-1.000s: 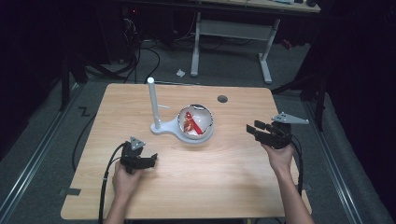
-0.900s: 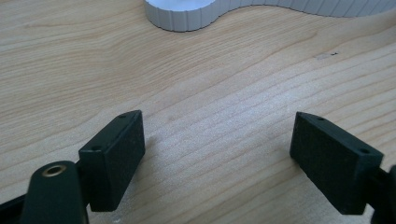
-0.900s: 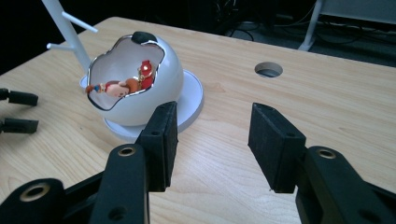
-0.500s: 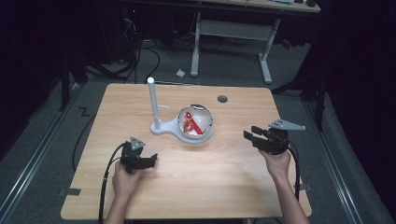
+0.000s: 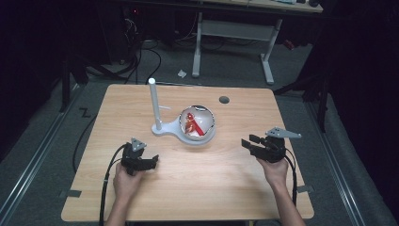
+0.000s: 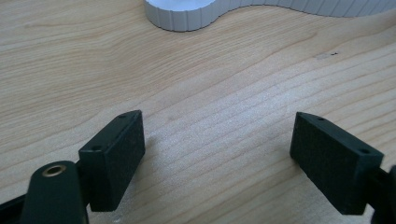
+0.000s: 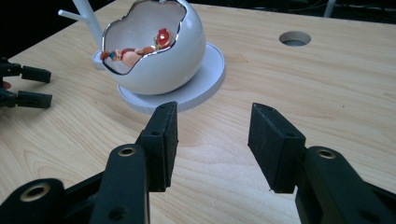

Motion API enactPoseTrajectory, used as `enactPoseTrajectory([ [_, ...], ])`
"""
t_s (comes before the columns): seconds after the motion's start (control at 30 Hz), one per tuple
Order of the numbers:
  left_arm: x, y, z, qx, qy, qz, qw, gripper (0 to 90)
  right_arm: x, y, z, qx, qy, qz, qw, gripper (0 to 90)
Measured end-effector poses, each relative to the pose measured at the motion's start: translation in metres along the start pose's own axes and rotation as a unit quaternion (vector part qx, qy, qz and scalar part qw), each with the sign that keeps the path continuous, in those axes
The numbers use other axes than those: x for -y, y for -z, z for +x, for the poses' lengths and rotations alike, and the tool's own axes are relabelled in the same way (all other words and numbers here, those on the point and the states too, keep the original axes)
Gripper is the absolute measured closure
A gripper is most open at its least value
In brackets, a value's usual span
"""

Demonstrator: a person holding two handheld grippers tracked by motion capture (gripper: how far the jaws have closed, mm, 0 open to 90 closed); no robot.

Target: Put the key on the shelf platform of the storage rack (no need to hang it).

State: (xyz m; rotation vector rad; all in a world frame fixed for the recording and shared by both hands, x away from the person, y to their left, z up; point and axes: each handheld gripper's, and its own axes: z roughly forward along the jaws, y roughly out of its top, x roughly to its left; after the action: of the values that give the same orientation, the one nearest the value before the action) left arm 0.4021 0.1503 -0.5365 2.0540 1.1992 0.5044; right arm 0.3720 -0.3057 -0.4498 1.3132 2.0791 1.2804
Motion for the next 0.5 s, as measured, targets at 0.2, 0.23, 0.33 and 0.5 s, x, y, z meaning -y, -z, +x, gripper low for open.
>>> enactPoseTrajectory([
  [0.2,0.0,0.0,0.0,0.0,0.0,0.0,1.0,18.2,0.011,-0.008,0.004,-0.001,-0.003,0.01,0.9999,52.9],
  [0.23,0.0,0.0,0.0,0.0,0.0,0.0,1.0,18.2,0.011,-0.008,0.004,-0.001,-0.003,0.01,0.9999,52.9],
  [0.33,0.0,0.0,0.0,0.0,0.0,0.0,1.0,18.2,0.014,-0.01,0.005,0.001,-0.001,0.011,0.9999,52.9],
  [0.5,0.0,0.0,0.0,0.0,0.0,0.0,1.0,18.2,0.019,-0.016,0.005,0.001,-0.003,0.018,0.9998,53.1],
])
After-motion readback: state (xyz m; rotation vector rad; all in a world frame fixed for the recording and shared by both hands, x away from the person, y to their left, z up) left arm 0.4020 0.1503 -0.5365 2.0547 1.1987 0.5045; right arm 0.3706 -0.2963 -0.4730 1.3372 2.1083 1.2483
